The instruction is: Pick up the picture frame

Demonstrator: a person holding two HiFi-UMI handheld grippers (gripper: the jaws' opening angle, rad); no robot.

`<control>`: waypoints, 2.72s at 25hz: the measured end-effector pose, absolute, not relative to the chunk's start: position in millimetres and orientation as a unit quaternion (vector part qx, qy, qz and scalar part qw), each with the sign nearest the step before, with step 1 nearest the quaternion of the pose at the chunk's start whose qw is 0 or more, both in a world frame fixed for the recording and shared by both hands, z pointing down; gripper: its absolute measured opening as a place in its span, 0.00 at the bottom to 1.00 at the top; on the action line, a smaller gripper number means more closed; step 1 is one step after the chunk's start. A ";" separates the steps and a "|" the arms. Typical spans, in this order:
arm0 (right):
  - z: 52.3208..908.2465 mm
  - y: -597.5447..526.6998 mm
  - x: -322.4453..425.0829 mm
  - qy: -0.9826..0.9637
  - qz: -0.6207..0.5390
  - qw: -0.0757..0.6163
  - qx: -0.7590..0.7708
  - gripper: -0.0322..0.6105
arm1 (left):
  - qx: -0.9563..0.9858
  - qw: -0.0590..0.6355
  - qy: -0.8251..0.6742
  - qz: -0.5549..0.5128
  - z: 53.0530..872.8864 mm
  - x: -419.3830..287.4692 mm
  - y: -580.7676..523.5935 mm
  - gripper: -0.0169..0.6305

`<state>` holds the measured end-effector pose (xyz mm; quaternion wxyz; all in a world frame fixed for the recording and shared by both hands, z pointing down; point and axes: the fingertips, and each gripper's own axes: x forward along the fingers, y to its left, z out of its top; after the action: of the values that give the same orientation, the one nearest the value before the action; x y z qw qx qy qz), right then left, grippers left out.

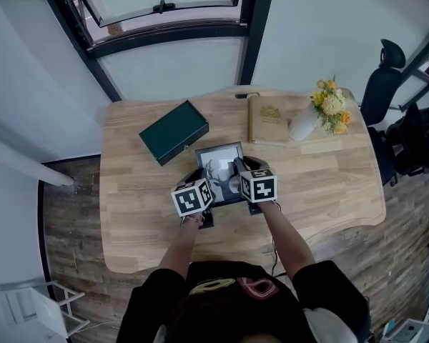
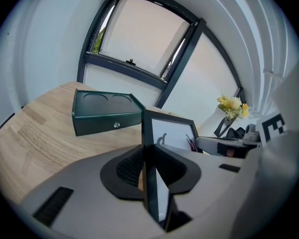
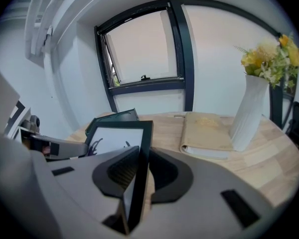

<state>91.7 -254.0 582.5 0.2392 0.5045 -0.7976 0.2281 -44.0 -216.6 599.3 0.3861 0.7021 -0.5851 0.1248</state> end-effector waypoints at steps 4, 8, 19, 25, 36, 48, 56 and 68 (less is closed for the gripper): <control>572.5 -246.4 87.8 -0.798 0.221 0.232 0.511 0.16 | 0.710 0.374 -0.584 0.122 588.8 -48.5 -210.8 0.15; 564.1 -239.2 82.4 -0.798 0.219 0.218 0.518 0.16 | 0.720 0.359 -0.581 0.120 578.9 -54.6 -206.3 0.15; 535.5 -219.2 75.3 -0.799 0.193 0.193 0.535 0.16 | 0.741 0.334 -0.573 0.107 552.6 -62.5 -190.4 0.15; 519.8 -207.2 75.5 -0.800 0.182 0.176 0.543 0.16 | 0.754 0.317 -0.566 0.100 537.1 -62.7 -182.2 0.15; 488.6 -183.4 77.6 -0.800 0.154 0.152 0.559 0.16 | 0.777 0.289 -0.553 0.083 508.1 -61.6 -167.0 0.15; 462.3 -158.1 76.1 -0.800 0.136 0.122 0.571 0.16 | 0.799 0.256 -0.541 0.065 479.3 -63.9 -144.8 0.15; 435.4 -139.2 70.8 -0.803 0.116 0.098 0.577 0.16 | 0.813 0.230 -0.532 0.048 452.8 -69.5 -130.2 0.15; 406.0 -113.3 64.6 -0.802 0.096 0.078 0.585 0.16 | 0.829 0.212 -0.516 0.026 423.6 -76.3 -109.7 0.15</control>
<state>64.6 -113.3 406.0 0.0784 0.5849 -0.8016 0.0958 -76.3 -109.7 423.6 0.2118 0.8293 -0.5164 0.0257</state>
